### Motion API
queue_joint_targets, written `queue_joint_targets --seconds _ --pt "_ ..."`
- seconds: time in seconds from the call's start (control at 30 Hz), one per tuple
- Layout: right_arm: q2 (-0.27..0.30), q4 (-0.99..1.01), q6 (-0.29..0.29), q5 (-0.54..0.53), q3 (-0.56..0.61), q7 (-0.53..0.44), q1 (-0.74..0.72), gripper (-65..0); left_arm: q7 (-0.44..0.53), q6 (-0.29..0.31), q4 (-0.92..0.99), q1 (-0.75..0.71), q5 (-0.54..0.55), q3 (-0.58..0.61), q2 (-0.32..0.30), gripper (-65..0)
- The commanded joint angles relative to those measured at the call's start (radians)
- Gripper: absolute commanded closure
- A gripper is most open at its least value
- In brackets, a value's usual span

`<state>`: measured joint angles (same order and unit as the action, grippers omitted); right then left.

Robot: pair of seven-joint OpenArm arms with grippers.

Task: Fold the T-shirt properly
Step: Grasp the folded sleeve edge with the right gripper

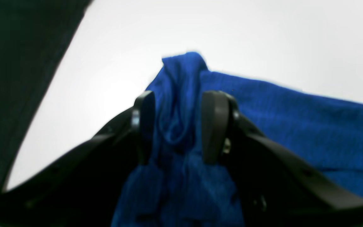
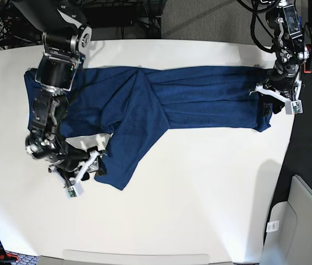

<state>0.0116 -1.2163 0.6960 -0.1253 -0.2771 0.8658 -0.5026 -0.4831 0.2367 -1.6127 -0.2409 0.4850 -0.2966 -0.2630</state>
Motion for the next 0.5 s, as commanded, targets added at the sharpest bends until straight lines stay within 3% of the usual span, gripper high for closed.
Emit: queue_joint_targets --seconds 0.0,0.17,0.4,0.47 --pt "-0.006 0.016 0.002 0.023 0.002 -0.05 -0.047 -34.0 0.027 0.003 -0.019 0.008 0.01 -0.008 -0.014 -23.8" --pt "-0.032 0.14 0.002 0.14 0.0 -0.152 -0.101 -34.0 0.027 0.003 -0.019 0.004 0.01 -0.008 -0.014 -23.8" --pt "-0.042 0.269 0.002 0.166 0.0 -0.253 -0.133 -34.1 0.027 0.003 -0.019 0.008 0.01 -0.01 -0.014 -23.8" --pt "-0.04 0.292 -0.037 0.166 0.0 -0.277 -0.138 -34.1 0.027 0.003 -0.019 0.008 0.01 -0.01 -0.014 -23.8"
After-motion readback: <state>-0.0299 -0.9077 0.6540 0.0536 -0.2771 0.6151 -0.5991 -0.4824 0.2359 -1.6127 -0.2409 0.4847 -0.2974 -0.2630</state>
